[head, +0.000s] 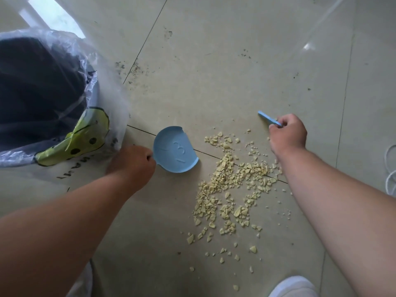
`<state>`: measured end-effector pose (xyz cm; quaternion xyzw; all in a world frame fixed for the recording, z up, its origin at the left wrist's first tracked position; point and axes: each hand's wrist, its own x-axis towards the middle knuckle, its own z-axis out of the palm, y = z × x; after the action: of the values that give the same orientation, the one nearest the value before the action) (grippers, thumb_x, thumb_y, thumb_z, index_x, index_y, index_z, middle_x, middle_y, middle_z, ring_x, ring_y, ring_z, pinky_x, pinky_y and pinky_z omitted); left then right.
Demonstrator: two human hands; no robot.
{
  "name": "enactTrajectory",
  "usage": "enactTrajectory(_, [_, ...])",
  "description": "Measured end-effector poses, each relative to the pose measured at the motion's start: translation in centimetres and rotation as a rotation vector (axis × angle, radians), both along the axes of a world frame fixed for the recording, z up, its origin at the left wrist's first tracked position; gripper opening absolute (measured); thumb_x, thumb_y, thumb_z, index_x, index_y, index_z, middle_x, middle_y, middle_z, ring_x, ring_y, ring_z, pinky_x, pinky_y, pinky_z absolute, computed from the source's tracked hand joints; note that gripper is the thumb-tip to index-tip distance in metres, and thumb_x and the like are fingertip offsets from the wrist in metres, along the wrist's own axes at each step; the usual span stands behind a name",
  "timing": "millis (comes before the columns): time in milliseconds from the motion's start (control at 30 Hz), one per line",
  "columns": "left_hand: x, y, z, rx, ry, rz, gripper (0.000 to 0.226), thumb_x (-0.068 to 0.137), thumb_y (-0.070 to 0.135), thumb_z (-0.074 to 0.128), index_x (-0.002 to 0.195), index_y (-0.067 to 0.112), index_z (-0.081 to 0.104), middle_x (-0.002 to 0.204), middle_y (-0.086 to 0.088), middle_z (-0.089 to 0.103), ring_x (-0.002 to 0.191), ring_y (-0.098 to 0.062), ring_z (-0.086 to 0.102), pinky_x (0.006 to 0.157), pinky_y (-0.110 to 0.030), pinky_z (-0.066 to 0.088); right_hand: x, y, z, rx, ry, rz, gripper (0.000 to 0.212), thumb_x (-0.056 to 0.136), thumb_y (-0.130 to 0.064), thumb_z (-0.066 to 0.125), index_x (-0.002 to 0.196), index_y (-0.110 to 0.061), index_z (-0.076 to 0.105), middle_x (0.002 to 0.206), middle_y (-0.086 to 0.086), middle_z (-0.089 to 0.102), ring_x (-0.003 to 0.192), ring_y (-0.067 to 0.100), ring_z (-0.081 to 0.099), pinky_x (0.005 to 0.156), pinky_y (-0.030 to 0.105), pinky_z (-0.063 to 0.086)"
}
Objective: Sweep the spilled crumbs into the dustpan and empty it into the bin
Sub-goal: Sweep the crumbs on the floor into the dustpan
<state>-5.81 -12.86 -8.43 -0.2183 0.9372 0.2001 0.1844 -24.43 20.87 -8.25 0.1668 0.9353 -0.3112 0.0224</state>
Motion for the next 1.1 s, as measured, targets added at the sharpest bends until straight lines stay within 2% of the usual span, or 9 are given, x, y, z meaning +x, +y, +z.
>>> enactTrajectory(100, [0.2, -0.4, -0.2, 0.000, 0.009, -0.020, 0.035, 0.096, 0.021, 0.049, 0.061, 0.014, 0.046, 0.059, -0.005, 0.049, 0.054, -0.020, 0.043, 0.049, -0.028, 0.026, 0.1, 0.0, -0.6, 0.053, -0.056, 0.084, 0.006, 0.090, -0.014, 0.063, 0.085, -0.015, 0.060, 0.084, 0.003, 0.061, 0.076, 0.025, 0.059, 0.065, 0.027, 0.045])
enactTrajectory(300, [0.5, -1.1, -0.6, 0.021, 0.022, -0.028, 0.034, 0.093, 0.022, 0.050, 0.061, 0.013, 0.044, 0.058, -0.006, 0.048, 0.056, -0.023, 0.044, 0.050, -0.030, 0.026, 2.7, -1.5, -1.3, 0.089, -0.108, 0.294, 0.030, 0.089, -0.013, 0.068, 0.070, -0.020, 0.046, 0.093, 0.007, 0.071, 0.079, 0.031, 0.065, 0.067, 0.034, 0.054])
enactTrajectory(367, [0.6, -1.2, -0.5, 0.026, 0.024, -0.020, 0.034, 0.093, 0.022, 0.051, 0.060, 0.013, 0.043, 0.058, -0.005, 0.047, 0.056, -0.023, 0.044, 0.050, -0.030, 0.026, 3.7, -2.1, -1.3, 0.092, -0.100, 0.338, 0.026, 0.090, -0.014, 0.070, 0.075, -0.020, 0.049, 0.091, 0.006, 0.070, 0.080, 0.030, 0.065, 0.068, 0.034, 0.054])
enactTrajectory(467, [0.6, -1.2, 0.0, 0.031, 0.013, 0.008, 0.034, 0.094, 0.022, 0.051, 0.062, 0.012, 0.047, 0.059, -0.006, 0.051, 0.054, -0.020, 0.043, 0.050, -0.028, 0.028, 5.5, -2.8, -1.0, 0.061, -0.104, 0.384, 0.013, 0.092, -0.013, 0.070, 0.092, -0.019, 0.059, 0.094, 0.002, 0.066, 0.082, 0.023, 0.063, 0.067, 0.024, 0.049])
enactTrajectory(600, [1.3, -1.4, 0.4, 0.014, -0.011, 0.031, 0.030, 0.093, 0.024, 0.052, 0.066, 0.010, 0.050, 0.061, -0.008, 0.054, 0.053, -0.021, 0.042, 0.052, -0.029, 0.031, 8.1, -3.2, -0.7, -0.010, -0.166, 0.471, 0.023, 0.094, -0.009, 0.070, 0.116, -0.017, 0.069, 0.116, 0.003, 0.068, 0.097, 0.018, 0.066, 0.082, 0.026, 0.057])
enactTrajectory(767, [2.2, -1.1, 1.3, 0.036, -0.047, 0.048, 0.035, 0.094, 0.022, 0.051, 0.060, 0.015, 0.046, 0.057, -0.004, 0.049, 0.050, -0.019, 0.042, 0.049, -0.026, 0.028, 11.0, -2.9, 0.0, -0.009, -0.202, 0.554, 0.021, 0.095, -0.011, 0.069, 0.114, -0.018, 0.072, 0.115, 0.001, 0.067, 0.095, 0.014, 0.067, 0.083, 0.031, 0.063])
enactTrajectory(933, [2.3, -0.1, 2.1, 0.014, -0.050, 0.033, 0.037, 0.096, 0.023, 0.051, 0.060, 0.017, 0.048, 0.061, -0.003, 0.051, 0.054, -0.017, 0.043, 0.051, -0.028, 0.029, 12.4, -2.1, 0.4, -0.033, -0.222, 0.571, 0.017, 0.092, -0.013, 0.073, 0.105, -0.025, 0.074, 0.103, -0.008, 0.069, 0.092, 0.009, 0.067, 0.083, 0.024, 0.057])
enactTrajectory(1033, [1.8, 0.7, 2.5, 0.001, -0.031, -0.015, 0.038, 0.095, 0.022, 0.050, 0.058, 0.018, 0.045, 0.059, -0.002, 0.048, 0.053, -0.017, 0.042, 0.050, -0.027, 0.026, 12.1, -1.6, 1.0, -0.079, -0.206, 0.513, 0.016, 0.093, -0.015, 0.073, 0.100, -0.029, 0.074, 0.093, -0.010, 0.070, 0.083, -0.001, 0.065, 0.067, 0.004, 0.048])
enactTrajectory(1100, [1.1, 1.2, 2.6, 0.042, -0.003, -0.015, 0.039, 0.093, 0.019, 0.052, 0.055, 0.017, 0.044, 0.055, -0.003, 0.047, 0.052, -0.020, 0.043, 0.050, -0.026, 0.027, 11.2, -1.1, 1.5, -0.105, -0.166, 0.451, 0.014, 0.094, -0.018, 0.072, 0.101, -0.029, 0.075, 0.090, -0.011, 0.070, 0.080, -0.005, 0.062, 0.060, 0.001, 0.042])
